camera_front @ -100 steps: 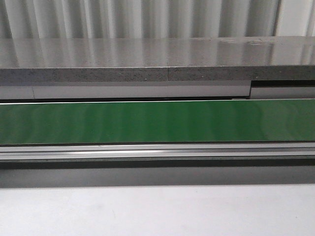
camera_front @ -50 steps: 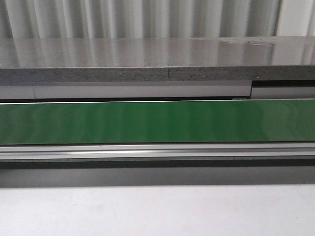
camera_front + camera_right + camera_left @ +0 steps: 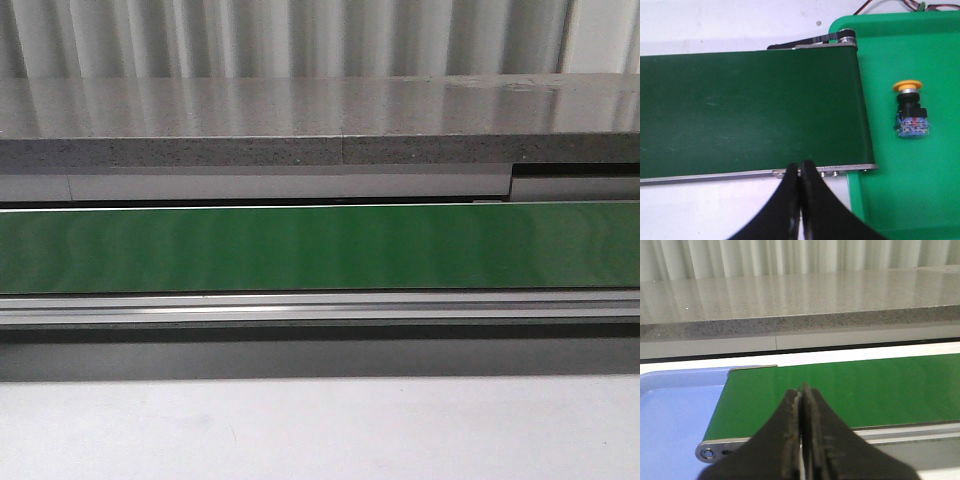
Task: Move button from right to left
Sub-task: 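Lower the right gripper and grasp the yellow-capped button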
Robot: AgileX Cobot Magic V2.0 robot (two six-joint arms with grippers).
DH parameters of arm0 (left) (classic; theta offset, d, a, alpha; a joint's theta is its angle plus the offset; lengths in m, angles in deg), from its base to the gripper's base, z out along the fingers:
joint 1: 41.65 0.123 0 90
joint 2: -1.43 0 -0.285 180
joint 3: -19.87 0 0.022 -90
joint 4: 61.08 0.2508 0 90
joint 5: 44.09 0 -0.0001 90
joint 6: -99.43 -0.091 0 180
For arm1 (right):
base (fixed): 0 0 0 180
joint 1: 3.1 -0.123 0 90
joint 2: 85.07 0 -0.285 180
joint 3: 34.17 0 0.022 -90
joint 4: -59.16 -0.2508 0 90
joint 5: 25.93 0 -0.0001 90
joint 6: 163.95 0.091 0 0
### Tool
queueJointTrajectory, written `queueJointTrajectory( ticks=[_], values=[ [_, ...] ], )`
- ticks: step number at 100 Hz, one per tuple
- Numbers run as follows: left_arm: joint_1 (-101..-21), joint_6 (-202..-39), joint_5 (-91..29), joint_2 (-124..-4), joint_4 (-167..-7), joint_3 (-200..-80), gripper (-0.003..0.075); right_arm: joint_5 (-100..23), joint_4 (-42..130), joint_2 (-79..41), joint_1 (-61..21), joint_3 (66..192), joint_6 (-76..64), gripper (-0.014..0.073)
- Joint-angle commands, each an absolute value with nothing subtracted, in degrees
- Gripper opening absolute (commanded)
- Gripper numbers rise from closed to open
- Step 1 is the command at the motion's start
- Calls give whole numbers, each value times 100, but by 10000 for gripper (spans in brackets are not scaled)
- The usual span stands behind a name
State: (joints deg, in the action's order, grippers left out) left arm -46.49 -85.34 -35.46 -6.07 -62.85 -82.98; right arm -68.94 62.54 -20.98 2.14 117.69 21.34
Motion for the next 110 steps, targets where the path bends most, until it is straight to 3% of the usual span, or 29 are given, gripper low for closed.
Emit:
queueJointTrajectory(
  ticks=[1, 14, 21, 76, 110],
  values=[
    [-4633, -8467, -3986, -417, -6309, -8161, -20, -7049, 6258, -1739, 241, 12288, 2112, 148],
    [-4633, -8467, -3986, -417, -6309, -8161, -20, -7423, 6258, -1207, 241, 12683, 2112, 479],
    [-4633, -8467, -3986, -417, -6309, -8161, -20, -7506, 6258, -952, 265, 12867, 2112, 559],
    [-4633, -8467, -3986, -417, -6309, -8161, -20, -7475, 6158, 721, 2658, 13887, 2028, 561],
    [-4633, -8467, -3986, -417, -6309, -8161, -20, -7778, 5767, 2023, 2858, 14310, 1088, 561]
  ],
)
